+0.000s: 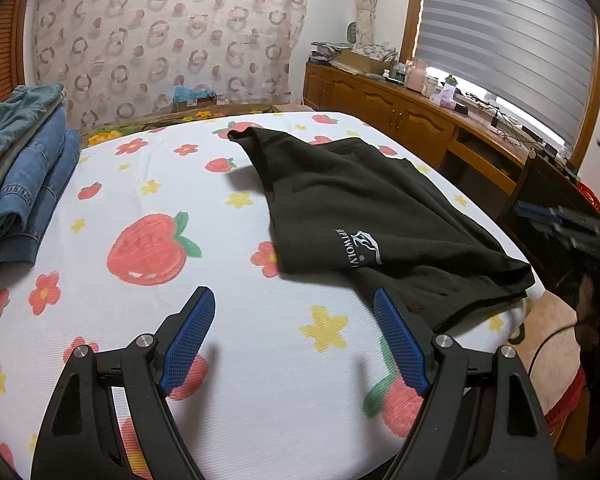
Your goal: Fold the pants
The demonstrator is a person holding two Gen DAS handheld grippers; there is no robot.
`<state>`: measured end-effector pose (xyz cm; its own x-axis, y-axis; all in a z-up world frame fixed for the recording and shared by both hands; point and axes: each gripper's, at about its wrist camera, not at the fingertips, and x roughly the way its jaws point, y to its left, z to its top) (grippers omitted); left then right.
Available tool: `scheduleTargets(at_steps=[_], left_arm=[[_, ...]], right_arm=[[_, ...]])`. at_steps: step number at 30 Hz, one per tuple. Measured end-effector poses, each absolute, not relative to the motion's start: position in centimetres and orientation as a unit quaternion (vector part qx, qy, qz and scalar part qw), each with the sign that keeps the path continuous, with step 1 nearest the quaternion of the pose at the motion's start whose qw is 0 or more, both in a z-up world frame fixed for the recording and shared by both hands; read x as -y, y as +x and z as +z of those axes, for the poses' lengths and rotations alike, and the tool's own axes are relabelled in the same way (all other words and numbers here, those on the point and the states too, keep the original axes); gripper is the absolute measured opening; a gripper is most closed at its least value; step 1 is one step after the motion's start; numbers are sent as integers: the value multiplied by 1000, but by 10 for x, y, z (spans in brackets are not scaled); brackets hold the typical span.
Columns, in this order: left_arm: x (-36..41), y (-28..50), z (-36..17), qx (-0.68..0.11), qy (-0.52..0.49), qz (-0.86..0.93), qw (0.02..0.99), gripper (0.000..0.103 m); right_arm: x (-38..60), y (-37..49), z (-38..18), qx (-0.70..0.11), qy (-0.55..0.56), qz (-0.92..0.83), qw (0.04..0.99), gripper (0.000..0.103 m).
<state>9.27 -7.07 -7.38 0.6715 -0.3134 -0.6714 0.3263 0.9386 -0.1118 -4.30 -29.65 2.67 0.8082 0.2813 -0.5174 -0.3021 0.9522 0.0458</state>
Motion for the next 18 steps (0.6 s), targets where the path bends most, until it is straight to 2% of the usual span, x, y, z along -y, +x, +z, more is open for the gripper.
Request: scheduleTargets(at_steps=[8, 18], left_arm=[[70, 94, -75, -366, 10, -174, 914, 83], [65, 97, -76, -364, 5, -172, 915, 83]], right_arm=[[305, 34, 31, -292, -26, 156, 943, 30], [306, 135, 0, -376, -28, 146, 915, 30]])
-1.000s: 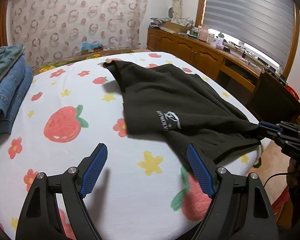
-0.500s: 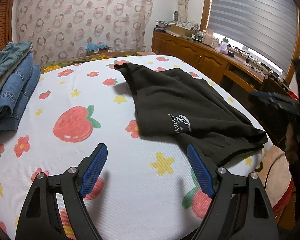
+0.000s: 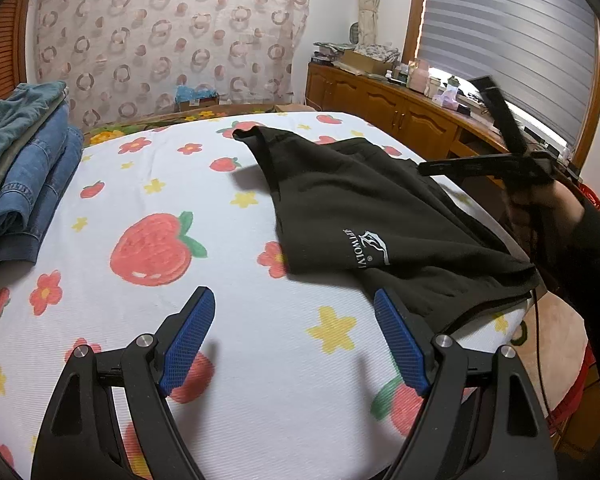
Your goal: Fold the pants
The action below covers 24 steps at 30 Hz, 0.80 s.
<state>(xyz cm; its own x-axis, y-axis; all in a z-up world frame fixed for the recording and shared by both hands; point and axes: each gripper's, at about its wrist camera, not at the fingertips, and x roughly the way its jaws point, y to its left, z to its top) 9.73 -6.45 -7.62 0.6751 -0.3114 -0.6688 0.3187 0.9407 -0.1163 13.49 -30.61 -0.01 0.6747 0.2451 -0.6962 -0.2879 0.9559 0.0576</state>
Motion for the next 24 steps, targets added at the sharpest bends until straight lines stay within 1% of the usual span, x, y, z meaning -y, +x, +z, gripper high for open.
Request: scheduleTargets(at_steps=[4, 6, 9, 14, 19, 21, 23, 24], left_arm=[[64, 97, -77, -365, 5, -171, 915, 83], [64, 97, -78, -367, 5, -171, 915, 83], [64, 96, -79, -368, 5, -171, 914, 83], [64, 94, -81, -369, 5, -169, 914, 83], [63, 95, -81, -368, 4, -167, 914, 83], [61, 95, -80, -367, 4, -166, 915, 83], [58, 96, -80, -366, 2, -162, 916, 83], [57, 96, -79, -366, 1, -161, 917, 83]], right_arm=[[311, 149, -7, -386, -25, 134, 912, 29], [310, 151, -7, -390, -19, 140, 910, 6], [310, 150, -7, -391, -19, 155, 907, 4], [326, 148, -1, -376, -30, 85, 922, 4], [325, 143, -2, -372, -26, 86, 924, 4], [321, 139, 2, -369, -32, 87, 925, 13], [318, 134, 7, -360, -36, 93, 928, 19], [314, 127, 10, -351, -37, 106, 929, 20]])
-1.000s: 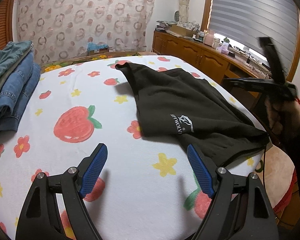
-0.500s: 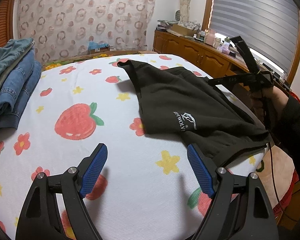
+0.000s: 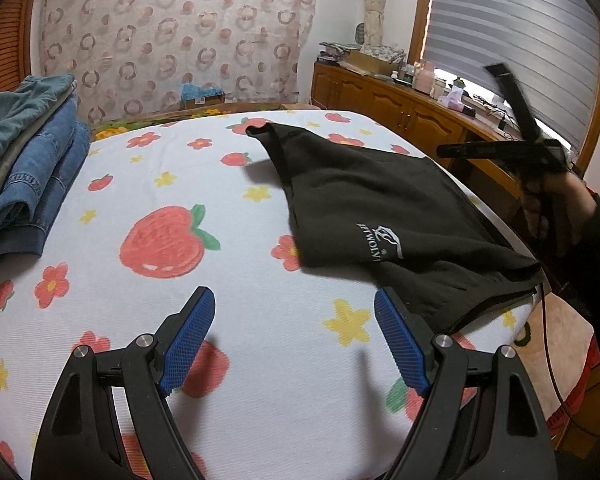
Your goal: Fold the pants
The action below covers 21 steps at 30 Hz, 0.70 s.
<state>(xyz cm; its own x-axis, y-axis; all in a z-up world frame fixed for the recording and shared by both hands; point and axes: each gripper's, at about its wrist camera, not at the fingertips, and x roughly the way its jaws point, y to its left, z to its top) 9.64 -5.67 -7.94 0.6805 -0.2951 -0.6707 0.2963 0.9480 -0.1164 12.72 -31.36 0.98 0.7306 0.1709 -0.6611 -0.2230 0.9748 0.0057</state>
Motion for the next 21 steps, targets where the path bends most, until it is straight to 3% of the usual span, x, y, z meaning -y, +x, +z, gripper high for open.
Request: scheduleTargets(at_steps=[8, 14, 16, 18, 21], left_arm=[[44, 98, -74, -358, -6, -148, 922, 83], [33, 98, -69, -351, -10, -143, 925, 83], [30, 96, -68, -350, -9, -141, 926, 83], [28, 96, -67, -348, -9, -140, 927, 83], [24, 96, -66, -345, -11, -138, 928, 83]], right_arm=[[260, 75, 27, -310, -60, 232, 920, 21], [214, 65, 7, -315, -83, 300, 896, 22], [198, 66, -1, -321, -93, 313, 889, 24], [189, 66, -8, -328, -99, 321, 883, 34], [173, 69, -19, -335, -114, 328, 876, 36]])
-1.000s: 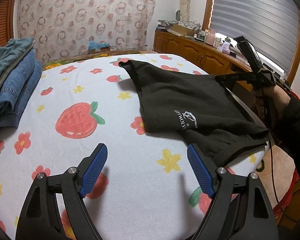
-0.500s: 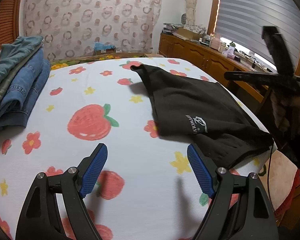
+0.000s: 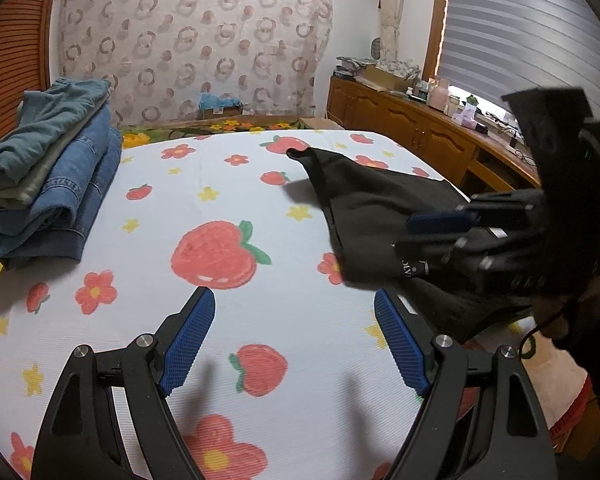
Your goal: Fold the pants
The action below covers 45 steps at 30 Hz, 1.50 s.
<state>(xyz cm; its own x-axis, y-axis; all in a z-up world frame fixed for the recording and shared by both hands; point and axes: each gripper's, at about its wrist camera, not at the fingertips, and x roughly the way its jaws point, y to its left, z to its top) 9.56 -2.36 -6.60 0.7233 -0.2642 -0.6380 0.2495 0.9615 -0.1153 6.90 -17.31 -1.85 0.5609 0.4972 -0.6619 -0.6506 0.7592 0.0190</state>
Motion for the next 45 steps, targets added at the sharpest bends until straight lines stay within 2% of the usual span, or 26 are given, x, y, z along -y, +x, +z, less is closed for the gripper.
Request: scheduleTargets(at_steps=[16, 18, 19, 20, 21, 29, 34, 45], left_arm=[[12, 95, -68, -345, -22, -133, 929, 83], [12, 95, -69, -346, -22, -133, 929, 82], [12, 95, -69, -346, -22, -133, 928, 83], [13, 95, -69, -346, -21, -134, 928, 83], [14, 95, -70, -347, -20, -135, 928, 83], [19, 95, -72, -350, -17, -139, 926, 83], [19, 94, -72, -349, -16, -141, 926, 83], [21, 94, -73, -351, -17, -141, 925, 83]], right_arm=[[122, 82, -35, -352, -199, 313, 859, 36], [121, 81, -35, -350, -203, 308, 861, 21], [121, 81, -36, -348, -205, 305, 862, 17], [122, 81, -35, -350, -201, 310, 861, 7], [123, 82, -34, -353, -194, 312, 861, 5], [162, 85, -1, -330, -107, 321, 881, 4], [192, 91, 12, -317, -95, 289, 898, 5], [243, 132, 8, -330, -70, 197, 921, 5]])
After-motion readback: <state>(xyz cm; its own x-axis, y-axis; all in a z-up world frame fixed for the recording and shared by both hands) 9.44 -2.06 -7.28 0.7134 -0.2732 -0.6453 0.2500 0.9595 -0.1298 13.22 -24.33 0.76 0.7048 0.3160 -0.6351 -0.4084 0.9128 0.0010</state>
